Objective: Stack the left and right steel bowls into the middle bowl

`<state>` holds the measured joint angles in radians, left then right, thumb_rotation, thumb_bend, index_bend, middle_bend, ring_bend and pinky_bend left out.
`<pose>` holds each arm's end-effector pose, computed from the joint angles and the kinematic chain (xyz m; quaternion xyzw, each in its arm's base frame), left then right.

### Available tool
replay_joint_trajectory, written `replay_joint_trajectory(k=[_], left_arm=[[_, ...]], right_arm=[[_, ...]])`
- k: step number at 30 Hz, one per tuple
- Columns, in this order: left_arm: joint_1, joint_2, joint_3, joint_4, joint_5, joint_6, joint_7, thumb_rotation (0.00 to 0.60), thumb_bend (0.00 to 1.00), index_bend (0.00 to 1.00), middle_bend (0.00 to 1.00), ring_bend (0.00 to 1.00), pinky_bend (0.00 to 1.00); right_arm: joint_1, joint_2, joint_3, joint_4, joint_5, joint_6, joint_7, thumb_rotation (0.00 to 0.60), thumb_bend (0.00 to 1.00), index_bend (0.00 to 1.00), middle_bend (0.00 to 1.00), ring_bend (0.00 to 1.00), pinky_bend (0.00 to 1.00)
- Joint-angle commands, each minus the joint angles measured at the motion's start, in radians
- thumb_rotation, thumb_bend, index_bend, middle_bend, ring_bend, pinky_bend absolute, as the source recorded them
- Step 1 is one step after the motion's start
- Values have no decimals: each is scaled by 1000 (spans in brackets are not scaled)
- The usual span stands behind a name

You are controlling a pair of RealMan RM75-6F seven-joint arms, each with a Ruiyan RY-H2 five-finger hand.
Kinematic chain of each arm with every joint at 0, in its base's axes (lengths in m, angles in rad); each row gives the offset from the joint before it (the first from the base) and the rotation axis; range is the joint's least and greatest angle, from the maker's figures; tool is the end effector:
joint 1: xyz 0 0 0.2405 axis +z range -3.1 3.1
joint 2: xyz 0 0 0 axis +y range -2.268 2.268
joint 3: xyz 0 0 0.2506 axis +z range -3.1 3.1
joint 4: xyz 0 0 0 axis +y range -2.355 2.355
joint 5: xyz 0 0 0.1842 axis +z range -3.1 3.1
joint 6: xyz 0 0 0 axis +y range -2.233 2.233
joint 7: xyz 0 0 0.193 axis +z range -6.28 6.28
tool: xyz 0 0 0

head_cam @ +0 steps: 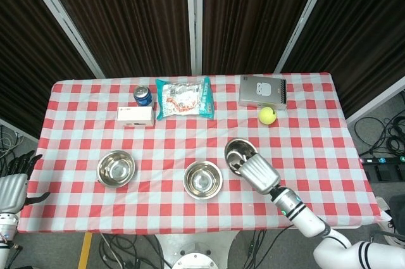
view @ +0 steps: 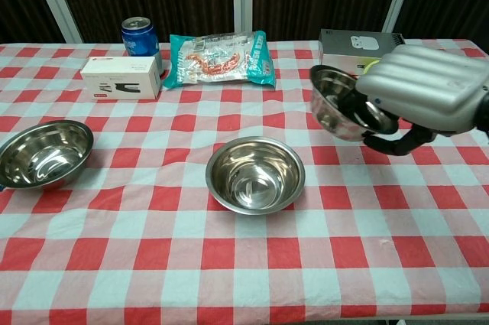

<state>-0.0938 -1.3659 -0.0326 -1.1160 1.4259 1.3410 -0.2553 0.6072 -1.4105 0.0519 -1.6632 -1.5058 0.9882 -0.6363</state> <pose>-0.3856 0.2293 0.1339 -0.5731 -0.4506 -0.3358 0.5964 -0.1266 -0.3018 0.0001 0.8533 -0.1511 0.3156 0.3866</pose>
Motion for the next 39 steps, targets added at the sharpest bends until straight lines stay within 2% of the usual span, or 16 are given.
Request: replay_joint_trajectory(k=[1,17,18,20,21,23,25,28,32,39], left_arm=[[1,1,-1,1,-3,-2,-2,600,56,160,131,48,96],[2,-3,-8,18,-13,-7,-13,600,56,160,131,48,96],[2,-3,-8,18,-15,-8,-13,600,56,160,131,48,96],[2,-2,-10,19,-18,-10,-16,600,56,160,131,48,96],[4,0,-9,18,-16,-7,-18,600,56,160,131,48,96],[4,0,-8,19,-14,-8,-21,600,56,160,131,48,96],[3,-1,-8,22,-14,-10,-22,600,56,160,131,48,96],[2,-2,-7,23,-14,-13,-22,600,56,160,131,48,96],[3,0,-8,21,-15,-13,-21,600,56,161,131,48,96],[2,1,-6,16,-12,-13,-12,600,56,160,131,48,96]], right_arm=[[23,-33,2,-22,-1,-27,-31,600,402,718,616,636,559],[104,-158,13,4,56,-108,-130,600,400,722,608,635,559],[111,-164,15,9,60,-114,-134,600,383,717,600,634,557],[122,-164,14,9,68,-130,-133,600,283,677,568,630,541],[129,-159,12,5,73,-143,-129,600,185,618,526,615,520],[140,-147,11,-3,81,-160,-124,600,80,510,448,569,482],[147,-136,12,-13,86,-166,-118,600,33,415,375,518,451],[152,-113,17,-32,83,-153,-112,600,17,332,309,461,427],[150,-61,31,-73,70,-116,-108,600,17,302,296,447,424],[96,122,47,-181,77,-9,-93,600,14,296,299,442,423]])
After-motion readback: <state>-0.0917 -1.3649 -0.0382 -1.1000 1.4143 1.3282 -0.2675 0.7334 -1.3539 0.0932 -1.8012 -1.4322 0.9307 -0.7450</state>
